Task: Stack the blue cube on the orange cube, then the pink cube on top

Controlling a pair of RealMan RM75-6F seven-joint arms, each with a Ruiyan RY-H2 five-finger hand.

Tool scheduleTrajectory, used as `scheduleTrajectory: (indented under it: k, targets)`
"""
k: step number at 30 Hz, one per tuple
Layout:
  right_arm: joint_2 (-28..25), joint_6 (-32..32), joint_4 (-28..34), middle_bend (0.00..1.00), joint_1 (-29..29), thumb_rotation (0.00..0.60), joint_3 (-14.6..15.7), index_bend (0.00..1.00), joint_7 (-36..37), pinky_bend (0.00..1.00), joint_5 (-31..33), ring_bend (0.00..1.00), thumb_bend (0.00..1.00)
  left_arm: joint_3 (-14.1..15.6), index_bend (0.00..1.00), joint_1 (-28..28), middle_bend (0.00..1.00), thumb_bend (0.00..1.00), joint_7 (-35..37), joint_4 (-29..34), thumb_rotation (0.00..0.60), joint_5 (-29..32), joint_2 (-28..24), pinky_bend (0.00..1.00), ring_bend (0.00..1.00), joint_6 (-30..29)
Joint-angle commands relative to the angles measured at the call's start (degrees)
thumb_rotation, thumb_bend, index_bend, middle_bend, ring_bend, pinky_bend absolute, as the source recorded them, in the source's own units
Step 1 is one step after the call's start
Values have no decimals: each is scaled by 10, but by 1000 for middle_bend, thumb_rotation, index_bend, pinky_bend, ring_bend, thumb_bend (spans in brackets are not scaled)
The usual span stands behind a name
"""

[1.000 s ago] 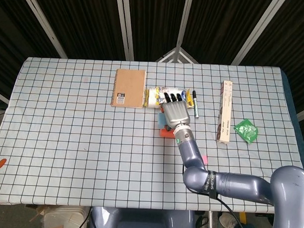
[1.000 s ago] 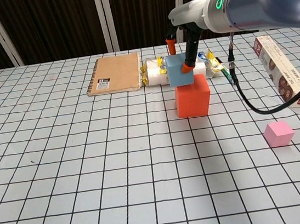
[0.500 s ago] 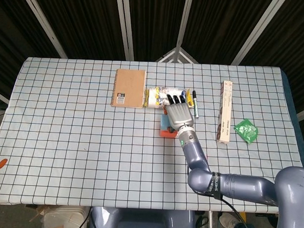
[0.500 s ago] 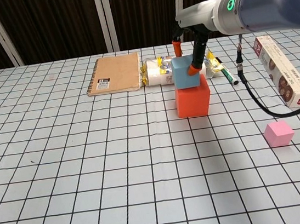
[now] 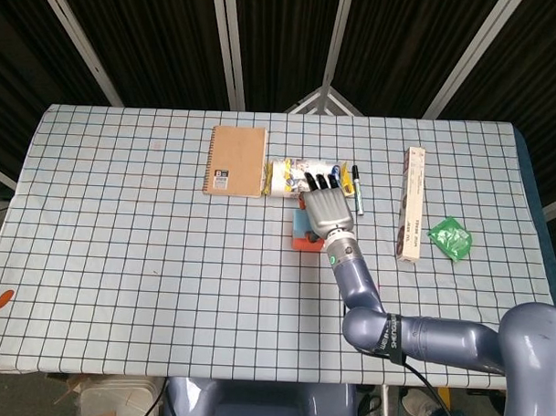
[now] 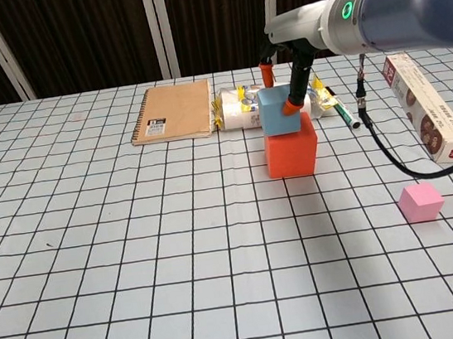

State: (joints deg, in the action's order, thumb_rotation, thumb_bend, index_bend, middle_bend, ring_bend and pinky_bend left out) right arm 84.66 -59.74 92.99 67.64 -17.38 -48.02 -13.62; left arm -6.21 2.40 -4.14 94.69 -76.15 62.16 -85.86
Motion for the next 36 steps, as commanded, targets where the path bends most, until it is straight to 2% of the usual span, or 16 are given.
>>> scheduleTrajectory:
  k: [1, 36]
  targets:
    - [0, 0, 0, 0, 1, 600, 1, 437, 1, 0, 0, 0, 281, -1, 71, 0, 0, 124, 1, -1, 600, 1, 0, 0, 0, 0]
    - [-5, 18, -17, 0, 1, 600, 19, 436, 29, 0, -11, 0, 281, -2, 71, 2, 0, 124, -12, 1, 600, 7, 4, 0, 0, 2]
